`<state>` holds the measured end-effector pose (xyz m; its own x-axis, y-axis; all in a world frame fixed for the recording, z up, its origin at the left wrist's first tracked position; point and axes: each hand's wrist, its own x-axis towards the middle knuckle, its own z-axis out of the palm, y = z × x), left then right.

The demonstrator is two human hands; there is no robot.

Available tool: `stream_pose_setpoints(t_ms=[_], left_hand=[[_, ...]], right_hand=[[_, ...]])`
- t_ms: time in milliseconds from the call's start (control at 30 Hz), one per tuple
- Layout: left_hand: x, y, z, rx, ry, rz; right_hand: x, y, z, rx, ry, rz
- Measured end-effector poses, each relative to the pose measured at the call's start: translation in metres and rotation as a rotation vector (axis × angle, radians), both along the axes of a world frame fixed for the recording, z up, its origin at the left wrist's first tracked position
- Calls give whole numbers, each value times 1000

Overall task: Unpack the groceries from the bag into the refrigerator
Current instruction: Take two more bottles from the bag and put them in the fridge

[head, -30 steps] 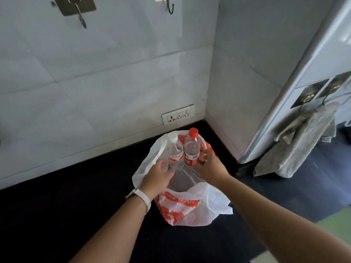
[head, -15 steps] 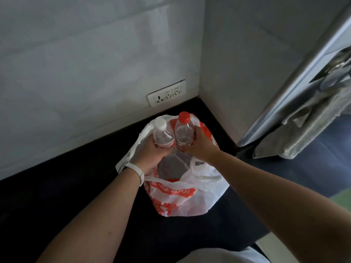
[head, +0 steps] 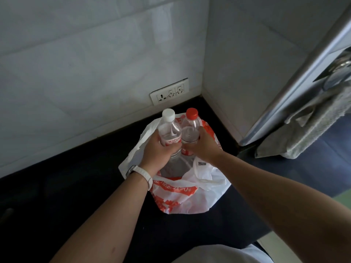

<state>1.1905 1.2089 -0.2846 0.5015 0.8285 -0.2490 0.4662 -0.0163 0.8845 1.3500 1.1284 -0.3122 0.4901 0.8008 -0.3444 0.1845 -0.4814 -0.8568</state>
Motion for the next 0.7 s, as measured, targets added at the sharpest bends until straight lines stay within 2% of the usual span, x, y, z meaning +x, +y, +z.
stream_pose_setpoints(t_ms=[400,700], left_hand=[[-21,-70,37,22,-209,-8],[-44,-118,93,-204,-585,-34]], right_hand=[[-20,-76,74,243,56,-2],[-55,-119,112,386,220,39]])
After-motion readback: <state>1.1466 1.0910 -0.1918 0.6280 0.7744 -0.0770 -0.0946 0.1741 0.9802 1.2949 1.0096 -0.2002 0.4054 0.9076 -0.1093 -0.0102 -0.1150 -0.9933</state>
